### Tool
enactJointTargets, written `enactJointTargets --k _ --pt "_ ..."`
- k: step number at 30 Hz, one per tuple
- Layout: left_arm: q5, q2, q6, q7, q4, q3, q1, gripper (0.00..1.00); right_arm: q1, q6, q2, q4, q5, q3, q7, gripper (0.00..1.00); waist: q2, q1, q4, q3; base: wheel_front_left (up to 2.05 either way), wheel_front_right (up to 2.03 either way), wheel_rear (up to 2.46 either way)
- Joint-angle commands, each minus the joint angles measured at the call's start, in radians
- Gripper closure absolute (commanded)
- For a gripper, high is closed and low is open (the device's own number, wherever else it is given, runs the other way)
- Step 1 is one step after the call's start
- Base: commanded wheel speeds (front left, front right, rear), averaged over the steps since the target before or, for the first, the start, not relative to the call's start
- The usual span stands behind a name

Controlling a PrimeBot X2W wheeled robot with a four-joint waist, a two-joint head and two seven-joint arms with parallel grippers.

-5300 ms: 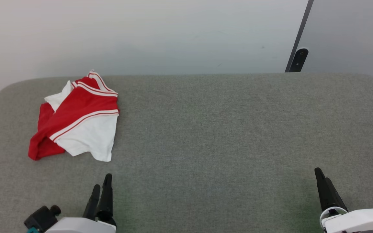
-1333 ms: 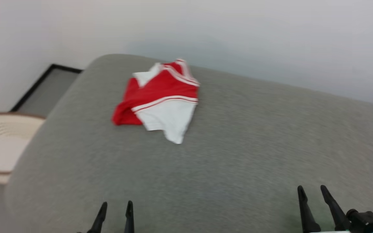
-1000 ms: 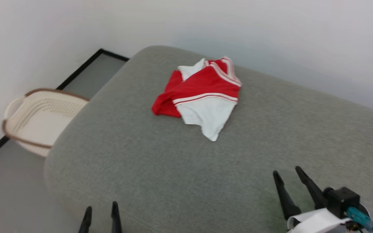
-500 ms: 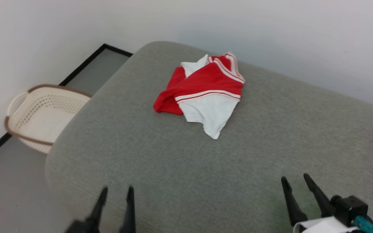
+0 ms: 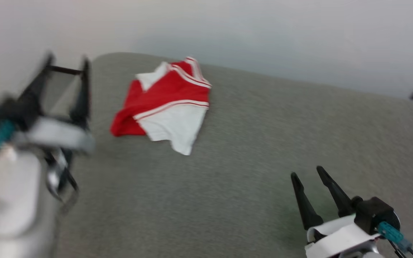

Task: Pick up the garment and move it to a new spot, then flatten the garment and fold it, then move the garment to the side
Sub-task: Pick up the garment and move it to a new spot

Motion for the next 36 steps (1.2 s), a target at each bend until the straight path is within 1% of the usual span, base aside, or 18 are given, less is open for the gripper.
enactJointTargets --k 1,3,7,10,11,13,15,17,19,24,26,30,35,36 --pt "-0.007 0.006 -0.003 0.006 0.008 0.0 -0.026 0.0 -0.025 -0.001 0.002 -0.003 0.002 0.005 -0.004 0.0 0.0 0.0 -0.255 0.224 0.0 0.0 0.0" --pt "-0.037 0.055 -0.004 0.035 0.103 -0.052 -0.136 0.0 -0.045 -0.001 0.008 -0.002 0.003 0.022 -0.008 0.0 0.0 0.0 -0.289 0.257 0.0 0.0 0.0" --pt "-0.115 0.156 -0.004 0.128 0.301 -0.132 -0.324 0.0 -0.082 -0.001 0.018 0.007 -0.005 0.074 -0.009 0.0 0.0 0.0 -0.344 0.305 0.0 0.0 0.0" --pt "-0.186 0.202 -0.004 0.208 0.437 -0.183 -0.415 0.0 -0.113 -0.001 0.029 0.002 -0.005 0.115 -0.01 0.0 0.0 0.0 -0.376 0.329 0.0 0.0 0.0" --pt "-0.211 0.226 -0.004 0.24 0.484 -0.195 -0.441 0.0 -0.122 -0.001 0.03 0.001 -0.005 0.131 -0.01 0.0 0.0 0.0 -0.386 0.336 0.0 0.0 0.0" --pt "-0.258 0.25 -0.003 0.328 0.565 -0.229 -0.474 0.0 -0.139 -0.001 0.034 -0.004 -0.003 0.156 -0.01 0.0 0.0 0.0 -0.401 0.348 0.0 0.0 0.0" --pt "-0.301 0.27 -0.003 0.439 0.633 -0.264 -0.502 0.0 -0.156 -0.001 0.037 -0.01 -0.001 0.178 -0.01 0.0 0.0 0.0 -0.413 0.364 0.0 0.0 0.0" --pt "-0.335 0.286 -0.004 0.543 0.671 -0.315 -0.519 0.0 -0.17 -0.001 0.038 -0.017 -0.001 0.19 -0.01 0.0 0.0 0.0 -0.42 0.38 0.0 0.0 0.0" --pt "-0.379 0.303 -0.003 0.605 0.703 -0.327 -0.537 0.0 -0.177 -0.001 0.038 -0.024 0.002 0.197 -0.01 0.0 0.0 0.0 -0.425 0.394 0.0 0.0 0.0" --pt "-0.452 0.325 -0.004 0.715 0.772 -0.348 -0.549 0.0 -0.187 -0.001 0.026 -0.045 0.002 0.197 -0.011 0.0 0.0 0.0 -0.44 0.442 0.0 0.0 0.0" --pt "-0.493 0.309 -0.004 0.759 0.797 -0.344 -0.543 0.0 -0.187 -0.001 0.021 -0.051 -0.001 0.192 -0.011 0.0 0.0 0.0 -0.442 0.458 0.0 0.0 0.0" --pt "-0.536 0.271 -0.005 0.801 0.844 -0.358 -0.504 0.0 -0.187 -0.001 0.02 -0.058 -0.006 0.191 -0.011 0.0 0.0 0.0 -0.444 0.47 0.0 0.0 0.0" --pt "-0.599 0.221 -0.009 0.823 0.853 -0.366 -0.448 0.0 -0.182 -0.001 0.026 -0.056 -0.006 0.194 -0.011 0.0 0.0 0.0 -0.447 0.453 0.0 0.0 0.0" --pt "-0.611 0.218 -0.01 0.825 0.846 -0.368 -0.443 0.03 -0.181 -0.001 0.027 -0.056 -0.005 0.193 -0.011 0.0 0.0 0.0 -0.447 0.449 0.0 0.0 0.0"
